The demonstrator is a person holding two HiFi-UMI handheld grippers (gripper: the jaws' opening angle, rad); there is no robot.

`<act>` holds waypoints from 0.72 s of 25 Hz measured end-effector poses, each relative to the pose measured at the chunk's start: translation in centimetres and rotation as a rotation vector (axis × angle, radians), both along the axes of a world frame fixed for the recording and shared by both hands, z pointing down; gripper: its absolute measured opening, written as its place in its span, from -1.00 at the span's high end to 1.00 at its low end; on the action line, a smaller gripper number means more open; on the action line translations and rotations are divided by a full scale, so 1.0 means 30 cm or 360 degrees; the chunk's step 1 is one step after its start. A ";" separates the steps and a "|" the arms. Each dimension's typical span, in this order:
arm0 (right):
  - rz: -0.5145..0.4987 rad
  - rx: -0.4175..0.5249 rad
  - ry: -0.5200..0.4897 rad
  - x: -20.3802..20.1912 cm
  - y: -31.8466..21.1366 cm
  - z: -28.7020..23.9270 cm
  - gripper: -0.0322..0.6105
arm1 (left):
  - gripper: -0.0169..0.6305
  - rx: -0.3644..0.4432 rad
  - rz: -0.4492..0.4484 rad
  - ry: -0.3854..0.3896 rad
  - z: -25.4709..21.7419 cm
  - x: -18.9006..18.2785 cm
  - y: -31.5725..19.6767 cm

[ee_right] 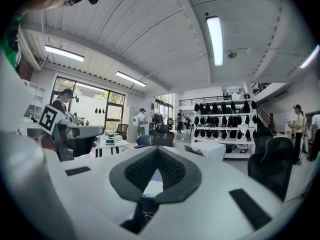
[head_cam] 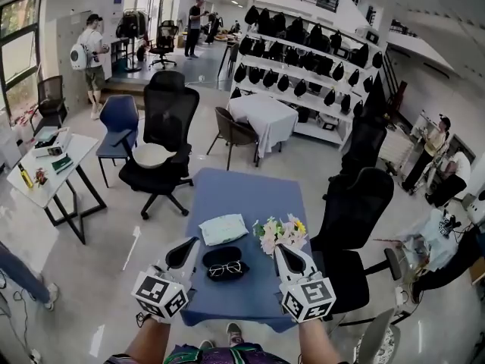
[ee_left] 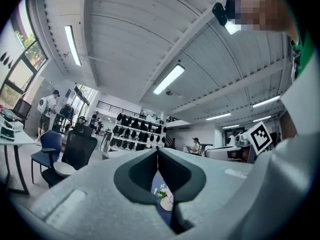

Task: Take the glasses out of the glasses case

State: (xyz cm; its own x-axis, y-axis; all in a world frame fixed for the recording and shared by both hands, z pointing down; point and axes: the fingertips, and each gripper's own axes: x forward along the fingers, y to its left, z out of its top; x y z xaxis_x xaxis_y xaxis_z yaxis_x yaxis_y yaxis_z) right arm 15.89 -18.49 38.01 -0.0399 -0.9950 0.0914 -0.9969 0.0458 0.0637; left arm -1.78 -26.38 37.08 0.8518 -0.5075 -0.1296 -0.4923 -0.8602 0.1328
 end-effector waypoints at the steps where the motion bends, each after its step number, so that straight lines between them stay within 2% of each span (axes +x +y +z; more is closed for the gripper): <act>1: -0.0023 0.0011 -0.0006 0.008 -0.021 -0.006 0.89 | 0.90 0.0006 -0.0021 -0.0001 -0.005 0.007 -0.011; 9: -0.0173 0.0102 0.0003 0.079 -0.146 -0.066 0.89 | 0.90 -0.0006 -0.0175 0.0036 -0.039 0.054 -0.080; 18: -0.0306 0.0116 -0.0048 0.094 -0.213 -0.059 0.85 | 0.90 0.0026 -0.0246 0.0004 -0.036 0.091 -0.113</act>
State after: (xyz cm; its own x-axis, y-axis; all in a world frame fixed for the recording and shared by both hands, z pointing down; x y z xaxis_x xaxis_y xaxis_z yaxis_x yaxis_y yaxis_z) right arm 18.69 -24.89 36.22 -0.2310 -0.9728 0.0155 -0.9718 0.2315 0.0444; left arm 0.95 -29.76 36.01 0.7632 -0.6306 -0.1409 -0.6189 -0.7761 0.1209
